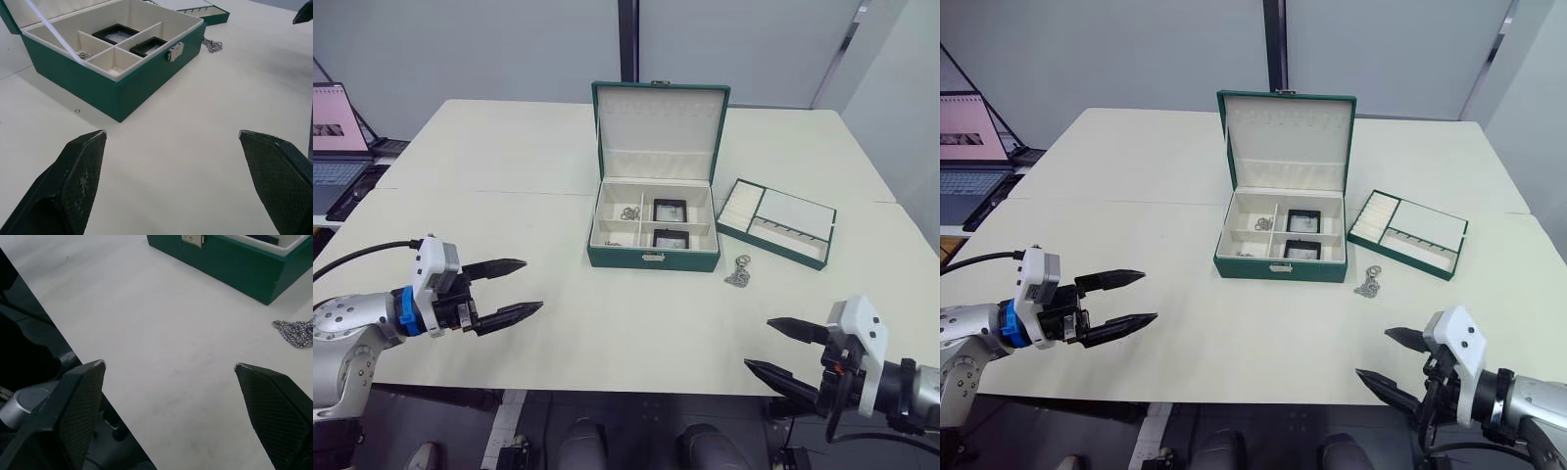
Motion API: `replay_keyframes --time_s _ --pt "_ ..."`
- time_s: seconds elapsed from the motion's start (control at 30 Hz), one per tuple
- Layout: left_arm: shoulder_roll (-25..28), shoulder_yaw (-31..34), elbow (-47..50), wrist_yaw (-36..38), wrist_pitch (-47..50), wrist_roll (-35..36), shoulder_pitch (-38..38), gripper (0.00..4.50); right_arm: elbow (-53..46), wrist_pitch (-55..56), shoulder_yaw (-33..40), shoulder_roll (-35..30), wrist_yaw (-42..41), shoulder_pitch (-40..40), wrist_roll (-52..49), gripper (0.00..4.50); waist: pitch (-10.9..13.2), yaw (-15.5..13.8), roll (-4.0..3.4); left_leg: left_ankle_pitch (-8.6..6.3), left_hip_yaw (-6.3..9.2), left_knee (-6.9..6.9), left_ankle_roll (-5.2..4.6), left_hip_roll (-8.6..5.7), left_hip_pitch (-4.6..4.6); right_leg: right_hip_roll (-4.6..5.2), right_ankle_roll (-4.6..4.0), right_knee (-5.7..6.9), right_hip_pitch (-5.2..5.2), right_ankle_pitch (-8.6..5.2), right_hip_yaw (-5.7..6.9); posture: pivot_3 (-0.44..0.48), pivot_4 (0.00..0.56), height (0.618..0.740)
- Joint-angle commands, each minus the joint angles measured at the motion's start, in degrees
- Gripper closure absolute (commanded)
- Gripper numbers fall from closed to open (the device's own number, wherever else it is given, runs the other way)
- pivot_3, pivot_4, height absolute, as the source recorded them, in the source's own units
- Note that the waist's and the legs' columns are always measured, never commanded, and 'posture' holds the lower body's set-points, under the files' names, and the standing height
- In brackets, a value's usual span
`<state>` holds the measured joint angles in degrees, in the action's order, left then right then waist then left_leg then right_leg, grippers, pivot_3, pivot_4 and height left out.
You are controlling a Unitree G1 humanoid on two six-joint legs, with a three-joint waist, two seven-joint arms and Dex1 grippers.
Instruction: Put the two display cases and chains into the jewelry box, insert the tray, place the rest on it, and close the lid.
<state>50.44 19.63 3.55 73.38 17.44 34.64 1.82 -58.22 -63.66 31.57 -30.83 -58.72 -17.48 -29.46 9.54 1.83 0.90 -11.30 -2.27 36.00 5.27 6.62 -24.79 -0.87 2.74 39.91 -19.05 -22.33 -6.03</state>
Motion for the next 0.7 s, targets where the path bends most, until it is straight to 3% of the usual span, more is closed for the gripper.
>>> replay_keyframes --time_s 0.03,0.4,0.53,0.7 --pt "1.2 1.0 -1.0 1.5 -2.4 -0.8 0.7 0.00 -1.7 2.2 2.7 -0.9 1.1 -2.2 -3.7 0.02 0.0 -0.1 0.02 0.00 0.00 -0.01 0.00 0.00 -0.01 0.00 -0.01 -0.02 0.00 -0.01 0.00 0.000 0.150 0.740" --pt "0.0 -2.8 2.2 1.7 -1.1 0.2 5.9 0.00 2.5 6.0 3.2 -7.3 5.6 -3.4 -9.1 0.02 -0.1 -0.1 0.09 0.00 0.02 0.00 -0.01 0.00 -0.02 0.00 -0.01 -0.03 0.03 -0.01 0.00 0.000 0.150 0.740" --pt "-2.0 -6.2 6.9 -4.2 4.7 1.4 11.8 0.00 5.4 6.3 3.3 -10.4 7.6 -0.6 -10.5 0.02 -0.1 -0.3 0.22 0.00 0.03 0.04 -0.01 -0.03 -0.04 0.01 -0.01 -0.04 0.10 0.00 0.00 0.000 0.150 0.740" --pt "-2.9 -7.6 12.7 -12.3 12.2 2.1 14.0 0.00 7.4 6.8 4.0 -12.3 10.0 0.7 -12.1 0.02 -0.1 -0.1 0.22 0.01 0.07 -0.01 0.01 -0.01 -0.04 -0.04 -0.01 -0.07 0.08 -0.01 -0.03 0.000 0.150 0.740"
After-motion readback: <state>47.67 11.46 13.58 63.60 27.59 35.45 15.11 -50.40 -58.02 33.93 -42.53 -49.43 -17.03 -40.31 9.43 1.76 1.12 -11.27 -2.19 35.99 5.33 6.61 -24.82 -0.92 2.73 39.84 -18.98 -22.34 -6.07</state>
